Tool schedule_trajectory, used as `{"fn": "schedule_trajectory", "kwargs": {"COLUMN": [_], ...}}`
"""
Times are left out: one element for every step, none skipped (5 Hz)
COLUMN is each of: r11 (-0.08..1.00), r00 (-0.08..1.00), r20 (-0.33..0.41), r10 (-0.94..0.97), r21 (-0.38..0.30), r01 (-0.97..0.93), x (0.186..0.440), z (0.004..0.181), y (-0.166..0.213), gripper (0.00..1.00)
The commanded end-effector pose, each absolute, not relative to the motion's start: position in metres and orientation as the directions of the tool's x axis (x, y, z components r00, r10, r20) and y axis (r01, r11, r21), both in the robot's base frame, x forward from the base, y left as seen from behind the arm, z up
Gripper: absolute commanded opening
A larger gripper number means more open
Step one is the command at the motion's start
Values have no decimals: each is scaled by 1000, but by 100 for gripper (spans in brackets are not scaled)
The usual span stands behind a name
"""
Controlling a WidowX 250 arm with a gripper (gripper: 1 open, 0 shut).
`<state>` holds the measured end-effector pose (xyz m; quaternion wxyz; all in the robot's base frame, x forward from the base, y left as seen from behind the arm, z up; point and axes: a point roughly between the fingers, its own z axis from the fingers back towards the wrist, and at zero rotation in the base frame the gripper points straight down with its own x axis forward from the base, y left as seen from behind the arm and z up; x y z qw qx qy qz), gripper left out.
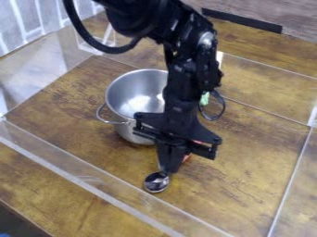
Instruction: Move the pink spoon to the left
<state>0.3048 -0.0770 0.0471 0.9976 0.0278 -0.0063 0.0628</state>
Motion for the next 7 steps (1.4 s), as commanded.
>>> {"fn": "schedule_trajectory", "kwargs": {"r11": [993, 994, 993, 992, 990, 987, 983], "r00": [985, 981, 978, 980, 979, 977, 974], "r20": [128, 161, 168, 156, 145, 136, 133], "r10": [113, 105, 121, 126, 140, 161, 181], "r21": [1, -11, -19, -23, -23, -22, -22], "r01": [-114, -104, -119, -124, -138, -160, -180], "x": [313, 310, 313, 315, 313, 312, 319], "z": [103, 138, 139, 124, 110, 98, 81], "y": [-77, -66, -68, -79, -96, -110, -97], "gripper": [0, 0, 0, 100, 100, 100, 100]}}
